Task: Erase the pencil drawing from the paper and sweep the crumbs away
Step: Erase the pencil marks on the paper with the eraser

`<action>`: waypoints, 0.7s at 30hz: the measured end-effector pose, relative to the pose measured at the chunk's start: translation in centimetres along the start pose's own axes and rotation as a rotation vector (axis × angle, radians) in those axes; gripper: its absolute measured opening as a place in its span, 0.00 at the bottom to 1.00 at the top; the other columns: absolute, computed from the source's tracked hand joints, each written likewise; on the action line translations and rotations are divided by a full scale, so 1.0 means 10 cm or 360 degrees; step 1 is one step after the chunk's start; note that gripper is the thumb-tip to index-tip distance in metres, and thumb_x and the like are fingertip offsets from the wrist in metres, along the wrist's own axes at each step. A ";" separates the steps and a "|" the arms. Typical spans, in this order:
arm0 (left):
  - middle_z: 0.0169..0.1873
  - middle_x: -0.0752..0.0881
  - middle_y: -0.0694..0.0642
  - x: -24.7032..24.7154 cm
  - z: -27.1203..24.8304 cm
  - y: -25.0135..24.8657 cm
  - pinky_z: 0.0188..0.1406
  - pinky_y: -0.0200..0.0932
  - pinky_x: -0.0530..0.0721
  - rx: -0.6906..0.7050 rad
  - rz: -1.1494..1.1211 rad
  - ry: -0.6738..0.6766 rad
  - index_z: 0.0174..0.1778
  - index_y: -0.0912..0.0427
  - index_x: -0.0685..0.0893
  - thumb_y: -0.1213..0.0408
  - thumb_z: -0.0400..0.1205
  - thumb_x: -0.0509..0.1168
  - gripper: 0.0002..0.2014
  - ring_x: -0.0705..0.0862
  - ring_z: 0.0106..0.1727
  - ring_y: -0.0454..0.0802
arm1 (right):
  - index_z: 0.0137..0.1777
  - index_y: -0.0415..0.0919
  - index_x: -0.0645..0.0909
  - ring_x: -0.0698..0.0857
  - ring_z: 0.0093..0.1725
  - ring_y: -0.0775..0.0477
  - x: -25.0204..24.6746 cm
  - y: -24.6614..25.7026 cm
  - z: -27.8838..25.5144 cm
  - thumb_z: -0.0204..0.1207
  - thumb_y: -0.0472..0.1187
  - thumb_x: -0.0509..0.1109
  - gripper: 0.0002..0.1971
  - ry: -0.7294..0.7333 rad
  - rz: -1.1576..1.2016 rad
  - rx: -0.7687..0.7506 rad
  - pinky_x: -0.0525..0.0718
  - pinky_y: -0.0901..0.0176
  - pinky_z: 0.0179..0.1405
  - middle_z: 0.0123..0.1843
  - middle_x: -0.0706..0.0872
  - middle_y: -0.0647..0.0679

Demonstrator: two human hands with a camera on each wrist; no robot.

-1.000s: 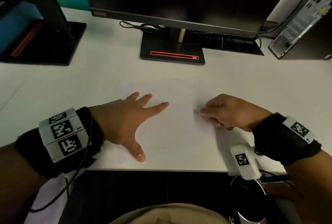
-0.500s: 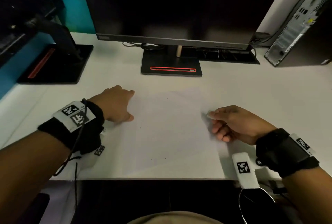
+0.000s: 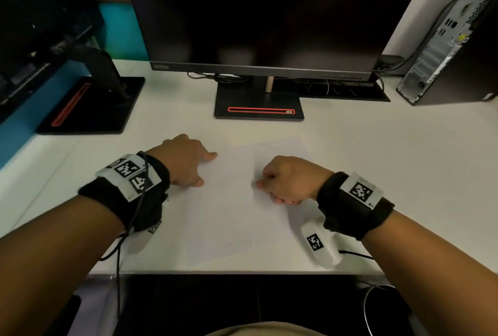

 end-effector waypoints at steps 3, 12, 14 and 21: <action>0.70 0.71 0.59 -0.01 -0.01 -0.03 0.72 0.55 0.76 0.0016 0.0015 -0.0003 0.83 0.33 0.62 0.49 0.78 0.74 0.39 0.76 0.69 0.61 | 0.34 0.39 0.82 0.78 0.24 0.44 -0.01 -0.03 0.01 0.88 0.52 0.63 0.24 -0.0004 -0.0046 0.0019 0.77 0.63 0.24 0.33 0.89 0.36; 0.75 0.71 0.58 -0.06 -0.10 -0.08 0.75 0.56 0.71 0.0054 -0.0013 -0.0066 0.87 0.44 0.55 0.50 0.79 0.74 0.44 0.69 0.76 0.62 | 0.33 0.41 0.73 0.67 0.27 0.45 -0.41 -0.43 -0.12 0.83 0.44 0.67 0.17 -0.0301 0.0459 0.0162 0.64 0.59 0.24 0.29 0.72 0.44; 0.72 0.75 0.57 -0.07 -0.09 -0.10 0.72 0.54 0.74 0.0072 -0.0016 -0.0070 0.85 0.51 0.61 0.52 0.78 0.75 0.41 0.73 0.73 0.60 | 0.34 0.41 0.75 0.68 0.30 0.44 -0.51 -0.65 -0.23 0.83 0.46 0.69 0.17 -0.0388 0.0566 0.0228 0.66 0.57 0.25 0.30 0.73 0.44; 0.58 0.81 0.50 -0.23 -0.02 -0.06 0.52 0.43 0.78 0.0083 -0.0360 -0.0110 0.60 0.50 0.81 0.60 0.75 0.77 0.19 0.81 0.54 0.52 | 0.33 0.42 0.79 0.75 0.27 0.45 -0.55 -1.15 -0.42 0.86 0.49 0.69 0.19 -0.0402 0.0539 0.0354 0.77 0.59 0.25 0.29 0.78 0.44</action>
Point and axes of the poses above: each hand's wrist, its own z-axis towards the middle knuckle, its own x-axis out of the palm, y = z × x, the point moved 9 cm from there along z, towards the middle knuckle
